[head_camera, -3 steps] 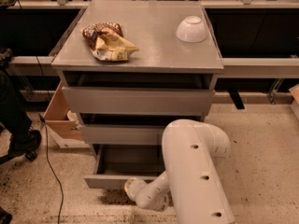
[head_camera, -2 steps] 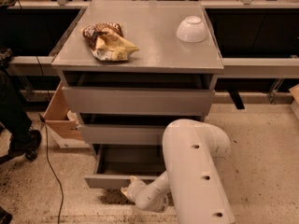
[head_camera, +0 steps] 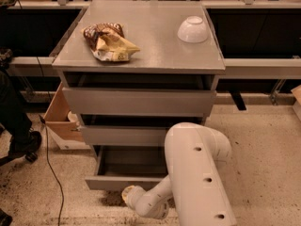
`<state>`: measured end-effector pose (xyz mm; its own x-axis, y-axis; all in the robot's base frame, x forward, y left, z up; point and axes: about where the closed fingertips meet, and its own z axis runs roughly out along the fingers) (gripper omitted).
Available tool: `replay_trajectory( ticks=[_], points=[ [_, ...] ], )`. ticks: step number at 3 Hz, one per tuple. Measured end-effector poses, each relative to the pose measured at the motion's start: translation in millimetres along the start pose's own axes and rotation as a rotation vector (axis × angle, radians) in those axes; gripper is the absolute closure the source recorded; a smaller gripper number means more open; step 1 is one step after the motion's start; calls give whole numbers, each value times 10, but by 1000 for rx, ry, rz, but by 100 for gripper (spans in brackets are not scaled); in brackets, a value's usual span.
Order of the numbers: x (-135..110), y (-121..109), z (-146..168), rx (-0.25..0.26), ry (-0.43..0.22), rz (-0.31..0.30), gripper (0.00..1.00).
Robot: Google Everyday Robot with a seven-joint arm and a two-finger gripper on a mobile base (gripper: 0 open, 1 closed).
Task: Close bottom drawer
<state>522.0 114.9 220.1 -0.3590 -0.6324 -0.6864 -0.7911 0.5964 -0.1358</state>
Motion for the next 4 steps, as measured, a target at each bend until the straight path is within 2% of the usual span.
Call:
replay_trajectory(
  ticks=[1, 2, 3, 4],
  points=[
    [8, 15, 3, -3, 1, 2, 100],
    [8, 15, 3, -3, 0, 2, 100],
    [8, -42, 138, -4, -2, -10, 100],
    [22, -238, 420, 22, -12, -44, 100]
  ],
)
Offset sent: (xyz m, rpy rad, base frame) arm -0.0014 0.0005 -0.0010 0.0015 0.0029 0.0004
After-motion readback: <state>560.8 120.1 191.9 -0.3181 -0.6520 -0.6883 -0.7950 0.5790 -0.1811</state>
